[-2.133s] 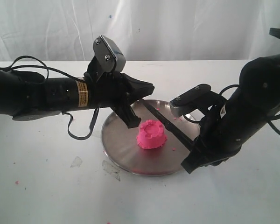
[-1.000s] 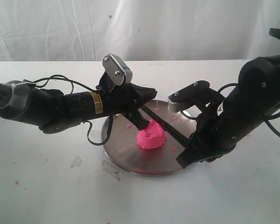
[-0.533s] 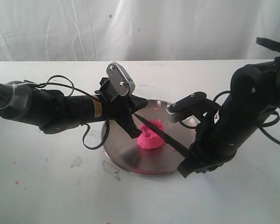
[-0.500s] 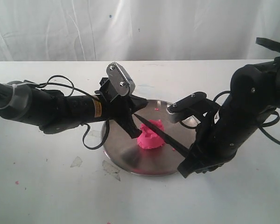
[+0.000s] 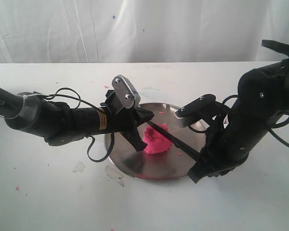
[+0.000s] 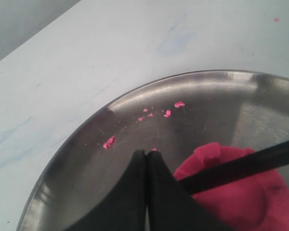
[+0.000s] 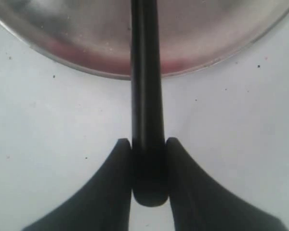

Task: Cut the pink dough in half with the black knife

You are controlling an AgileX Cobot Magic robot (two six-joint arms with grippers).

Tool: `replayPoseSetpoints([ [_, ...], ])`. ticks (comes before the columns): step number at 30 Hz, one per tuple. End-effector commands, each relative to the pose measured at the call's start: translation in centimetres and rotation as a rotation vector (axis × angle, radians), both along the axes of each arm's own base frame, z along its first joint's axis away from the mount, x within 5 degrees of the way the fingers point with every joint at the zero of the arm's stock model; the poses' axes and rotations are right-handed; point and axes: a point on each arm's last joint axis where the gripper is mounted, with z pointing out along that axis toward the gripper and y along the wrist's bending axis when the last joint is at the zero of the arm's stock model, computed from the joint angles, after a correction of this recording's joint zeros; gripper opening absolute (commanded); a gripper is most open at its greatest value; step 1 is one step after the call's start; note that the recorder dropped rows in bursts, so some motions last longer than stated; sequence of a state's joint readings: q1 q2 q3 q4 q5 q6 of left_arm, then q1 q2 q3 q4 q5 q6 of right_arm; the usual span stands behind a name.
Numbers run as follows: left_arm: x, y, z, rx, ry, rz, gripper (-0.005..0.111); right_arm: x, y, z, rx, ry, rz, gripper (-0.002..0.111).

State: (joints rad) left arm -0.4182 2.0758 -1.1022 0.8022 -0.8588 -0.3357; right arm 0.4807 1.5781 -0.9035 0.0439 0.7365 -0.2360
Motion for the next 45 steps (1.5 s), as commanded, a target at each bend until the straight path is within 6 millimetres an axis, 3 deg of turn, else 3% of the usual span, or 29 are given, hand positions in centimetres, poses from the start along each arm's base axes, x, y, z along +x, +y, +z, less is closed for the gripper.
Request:
replayPoseSetpoints([
  [1,0.0,-0.2,0.4,-0.016,-0.013,-0.007,0.0,0.1,0.0,0.1,0.0,-0.008,-0.003,0.0],
  [45,0.1,0.1,-0.7,0.036,0.028,0.017,0.0,0.2,0.5,-0.7,0.036,0.024,-0.011,0.0],
])
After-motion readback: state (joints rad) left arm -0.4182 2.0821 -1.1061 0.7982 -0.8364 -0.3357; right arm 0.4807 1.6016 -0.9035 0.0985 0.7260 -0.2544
